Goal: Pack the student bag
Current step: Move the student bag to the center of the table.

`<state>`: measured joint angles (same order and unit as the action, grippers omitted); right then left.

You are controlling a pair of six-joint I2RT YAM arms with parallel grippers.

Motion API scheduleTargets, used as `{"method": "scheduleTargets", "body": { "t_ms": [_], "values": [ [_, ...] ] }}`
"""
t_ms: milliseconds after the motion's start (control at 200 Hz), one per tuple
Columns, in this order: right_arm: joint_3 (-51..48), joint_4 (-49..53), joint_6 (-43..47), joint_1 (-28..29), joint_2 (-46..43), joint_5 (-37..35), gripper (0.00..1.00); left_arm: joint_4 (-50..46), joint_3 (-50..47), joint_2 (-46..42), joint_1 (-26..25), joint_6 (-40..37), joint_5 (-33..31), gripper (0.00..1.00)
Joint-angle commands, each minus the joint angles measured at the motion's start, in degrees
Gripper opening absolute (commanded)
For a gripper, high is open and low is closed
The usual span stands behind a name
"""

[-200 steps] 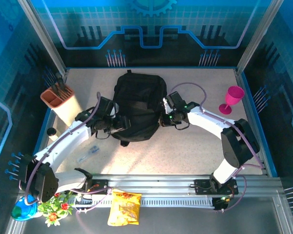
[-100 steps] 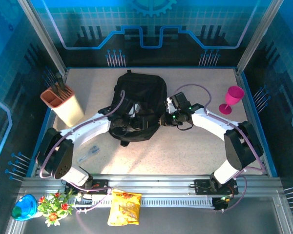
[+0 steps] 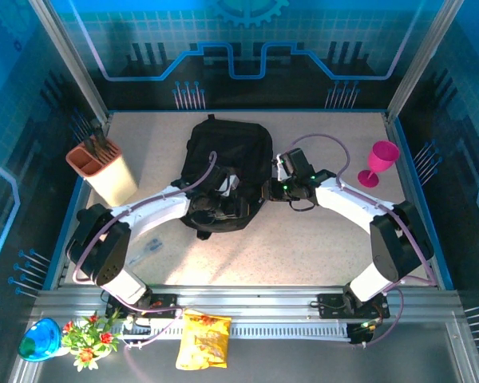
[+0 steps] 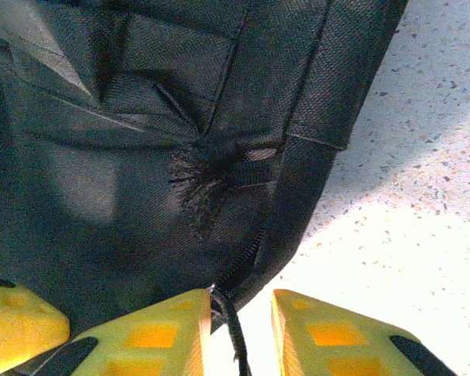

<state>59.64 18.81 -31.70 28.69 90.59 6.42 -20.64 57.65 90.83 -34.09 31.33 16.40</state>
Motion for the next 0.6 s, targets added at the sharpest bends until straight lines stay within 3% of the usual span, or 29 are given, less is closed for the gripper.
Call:
{"method": "scheduleTargets", "body": {
  "t_ms": [0, 120, 225, 595],
  "values": [
    [1.68, 0.46, -0.38, -0.65, 1.26, -0.02, 0.32, -0.17, 1.68, 0.50, -0.69, -1.17, 1.48, 0.47],
    [0.36, 0.44, -0.04, -0.57, 0.37, 2.77, 0.39, -0.23, 1.68, 0.62, -0.69, -1.19, 1.51, 0.47],
    [-1.43, -0.26, -0.03, -0.58, -1.08, 4.19, 0.38, -0.18, 1.65, 0.92, -0.74, -1.15, 1.81, 0.47],
    [1.85, 0.48, 1.28, -0.52, 1.73, -1.22, 0.07, -0.41, 1.85, 1.99, -1.07, -1.19, 2.27, 0.44]
  ]
}}
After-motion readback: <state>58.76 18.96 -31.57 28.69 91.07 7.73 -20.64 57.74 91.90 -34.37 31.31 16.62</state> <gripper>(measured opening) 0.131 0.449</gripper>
